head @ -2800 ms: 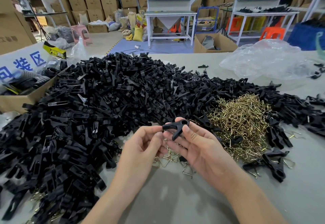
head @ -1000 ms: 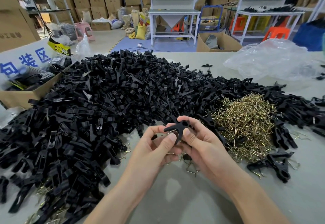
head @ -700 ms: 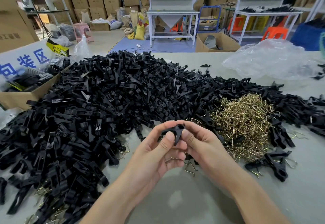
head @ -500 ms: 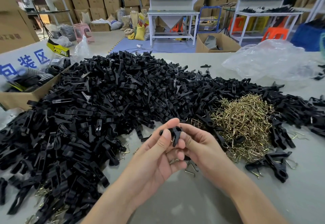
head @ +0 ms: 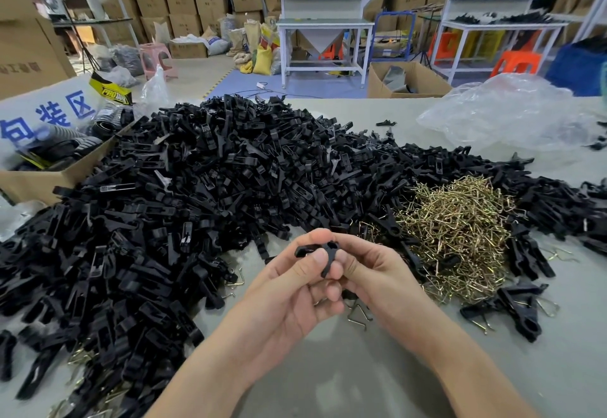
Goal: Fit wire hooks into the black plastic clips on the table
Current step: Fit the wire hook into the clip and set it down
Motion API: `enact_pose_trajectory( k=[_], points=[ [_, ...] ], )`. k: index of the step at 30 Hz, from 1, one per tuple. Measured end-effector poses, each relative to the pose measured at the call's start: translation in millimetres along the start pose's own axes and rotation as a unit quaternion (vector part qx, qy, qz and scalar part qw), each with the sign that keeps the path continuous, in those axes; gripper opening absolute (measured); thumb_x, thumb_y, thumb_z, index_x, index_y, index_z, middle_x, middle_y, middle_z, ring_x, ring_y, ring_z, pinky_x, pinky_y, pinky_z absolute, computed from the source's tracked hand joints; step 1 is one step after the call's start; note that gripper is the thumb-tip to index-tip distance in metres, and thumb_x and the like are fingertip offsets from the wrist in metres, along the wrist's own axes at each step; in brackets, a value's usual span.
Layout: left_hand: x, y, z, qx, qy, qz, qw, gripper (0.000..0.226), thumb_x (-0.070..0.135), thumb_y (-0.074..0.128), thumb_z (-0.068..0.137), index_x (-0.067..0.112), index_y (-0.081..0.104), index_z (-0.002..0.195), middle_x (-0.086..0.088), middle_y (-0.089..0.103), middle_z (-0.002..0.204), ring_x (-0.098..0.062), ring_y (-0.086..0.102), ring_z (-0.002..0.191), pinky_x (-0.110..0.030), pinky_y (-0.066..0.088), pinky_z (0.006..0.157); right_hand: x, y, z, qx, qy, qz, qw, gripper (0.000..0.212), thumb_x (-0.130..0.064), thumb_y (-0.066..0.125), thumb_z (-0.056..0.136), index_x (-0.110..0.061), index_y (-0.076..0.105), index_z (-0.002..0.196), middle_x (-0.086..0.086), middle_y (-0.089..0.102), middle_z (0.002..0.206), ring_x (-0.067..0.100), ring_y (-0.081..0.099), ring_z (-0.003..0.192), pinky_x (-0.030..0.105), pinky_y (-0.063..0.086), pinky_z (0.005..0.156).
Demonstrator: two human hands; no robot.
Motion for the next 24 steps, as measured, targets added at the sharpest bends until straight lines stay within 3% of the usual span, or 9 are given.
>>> enact_pose_trajectory(
  k=[6,12,17,24],
  points=[
    [2.0,-0.4,-1.8,-0.017,-0.010,0.038,0.999,0.027,0.026,0.080,0.083,0.019,0.069,0.106,-0.007,0.063,0.086,-0.017,0.060,0.067,-0.034,0.055,0.071,-1.9,1.0,-3.8,-0.012,0.012,-0.018,1.000,0.030,-0.019,0.058,0.097,-0.013,0.069,0.124,-0.003,0.071,0.077,0.011,0.070,0.074,0.024,0.056,0.077],
    [-0.3,2.6,-1.1,-0.025,-0.005,0.011,1.000,0.031,0.035,0.079,0.083,0.017,0.070,0.106,-0.007,0.062,0.085,-0.015,0.057,0.066,-0.033,0.054,0.071,-5.5,1.5,-3.8,-0.004,0.006,-0.021,1.000,0.026,-0.021,0.058,0.096,-0.023,0.073,0.117,-0.003,0.070,0.076,0.014,0.071,0.072,0.025,0.057,0.077],
    [-1.8,-0.1,-0.4,-0.007,0.004,-0.012,1.000,0.023,0.030,0.077,0.083,0.018,0.072,0.101,-0.006,0.061,0.078,-0.013,0.055,0.063,-0.029,0.053,0.067,-8.5,-0.4,-3.8,0.008,-0.007,-0.035,0.999,0.026,-0.023,0.060,0.092,-0.029,0.076,0.113,-0.002,0.075,0.083,0.013,0.074,0.084,0.024,0.057,0.082],
    [-1.7,-2.7,-0.3,-0.015,0.005,-0.022,1.000,0.027,0.030,0.085,0.077,0.018,0.073,0.099,-0.007,0.060,0.074,-0.013,0.053,0.060,-0.028,0.052,0.065,-11.9,0.4,-3.8,0.002,-0.018,-0.018,1.000,0.033,-0.013,0.060,0.091,-0.003,0.068,0.121,0.002,0.074,0.081,0.015,0.071,0.076,0.025,0.056,0.074]
  ],
)
Point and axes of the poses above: each hand's wrist, its own z-axis towards the middle knuckle, its own y-axis out of the palm, x = y × z, the point moved 8 cm from there along z, towards the middle knuckle
